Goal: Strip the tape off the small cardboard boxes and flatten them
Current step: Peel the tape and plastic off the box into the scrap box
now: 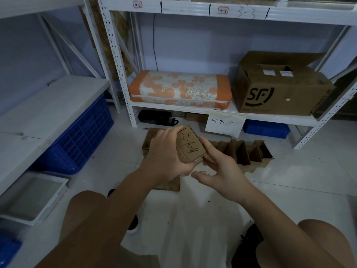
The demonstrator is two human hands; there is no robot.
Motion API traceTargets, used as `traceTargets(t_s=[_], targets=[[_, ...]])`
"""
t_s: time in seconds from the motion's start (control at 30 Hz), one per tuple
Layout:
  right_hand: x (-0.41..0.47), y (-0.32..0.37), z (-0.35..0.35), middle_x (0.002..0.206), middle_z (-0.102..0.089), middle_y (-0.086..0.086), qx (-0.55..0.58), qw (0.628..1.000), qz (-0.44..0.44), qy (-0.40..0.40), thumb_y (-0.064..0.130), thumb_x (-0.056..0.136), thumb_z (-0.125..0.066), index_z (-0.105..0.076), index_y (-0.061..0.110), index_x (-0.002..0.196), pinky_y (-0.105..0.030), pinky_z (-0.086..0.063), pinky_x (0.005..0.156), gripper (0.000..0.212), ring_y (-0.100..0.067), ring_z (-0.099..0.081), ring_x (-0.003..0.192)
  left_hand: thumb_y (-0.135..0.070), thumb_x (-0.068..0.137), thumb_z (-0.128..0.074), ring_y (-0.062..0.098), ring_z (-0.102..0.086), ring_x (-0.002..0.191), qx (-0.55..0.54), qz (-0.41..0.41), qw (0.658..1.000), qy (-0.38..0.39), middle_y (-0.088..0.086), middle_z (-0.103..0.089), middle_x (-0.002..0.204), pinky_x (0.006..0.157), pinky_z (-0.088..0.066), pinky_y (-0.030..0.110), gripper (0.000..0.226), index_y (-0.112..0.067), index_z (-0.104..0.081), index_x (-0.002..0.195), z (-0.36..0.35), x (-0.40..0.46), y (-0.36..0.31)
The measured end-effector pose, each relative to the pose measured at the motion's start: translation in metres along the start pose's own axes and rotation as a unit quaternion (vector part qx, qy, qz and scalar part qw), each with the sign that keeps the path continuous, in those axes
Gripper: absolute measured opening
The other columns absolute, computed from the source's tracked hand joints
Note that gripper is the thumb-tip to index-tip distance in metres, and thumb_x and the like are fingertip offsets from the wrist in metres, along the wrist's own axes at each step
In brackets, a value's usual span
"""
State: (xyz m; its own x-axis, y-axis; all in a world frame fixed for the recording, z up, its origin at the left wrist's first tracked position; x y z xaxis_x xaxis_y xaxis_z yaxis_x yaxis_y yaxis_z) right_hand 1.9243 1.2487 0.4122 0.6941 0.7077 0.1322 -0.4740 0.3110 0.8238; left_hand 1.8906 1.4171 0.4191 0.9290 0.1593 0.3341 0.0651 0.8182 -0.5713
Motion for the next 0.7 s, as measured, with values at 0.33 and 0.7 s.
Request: traceTargets(t_s=[0.33, 0.7], targets=[[0.016, 0.043, 0.002, 0.147, -0.053, -0.001, -0.296, 0.939, 0.152, -0.086, 0.028, 0.084, -0.076, -0.079, 0.025, 0.107, -0.033, -0.048, 0.095, 0.023, -0.024, -0.052, 0.126, -0.064, 0.059, -0.058, 0.016, -0.047, 0.114, 0.045, -0.007, 0.999, 0.023, -0.009, -0.055, 0.129, 0.099, -0.043, 0.041, 0.099, -0.020, -0.046, 0.146, -0.007, -0.005, -0.009], [0.029, 0.045, -0.007, 0.140, -0.062, -0.008, -0.320, 0.940, 0.099, -0.061, 0.013, 0.078, -0.081, -0.078, 0.017, 0.073, -0.030, -0.045, 0.085, 0.007, -0.034, -0.061, 0.114, -0.068, 0.058, -0.061, 0.017, -0.050, 0.114, 0.055, 0.028, 0.998, 0.019, -0.008, -0.058, 0.126, 0.098, -0.045, 0.041, 0.100, -0.020, -0.048, 0.145, -0.009, -0.005, -0.007]])
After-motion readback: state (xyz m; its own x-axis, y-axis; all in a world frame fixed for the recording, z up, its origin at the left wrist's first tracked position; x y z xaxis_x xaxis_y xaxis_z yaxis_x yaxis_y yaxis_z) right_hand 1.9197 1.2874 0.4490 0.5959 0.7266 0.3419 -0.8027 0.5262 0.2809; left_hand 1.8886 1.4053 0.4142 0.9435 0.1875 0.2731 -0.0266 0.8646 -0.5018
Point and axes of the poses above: each hand's wrist, its own x-axis towards the middle knuckle, its own z-axis out of the back of the hand, y = z × x, the point moved 6 cm from there along x, towards the middle knuckle
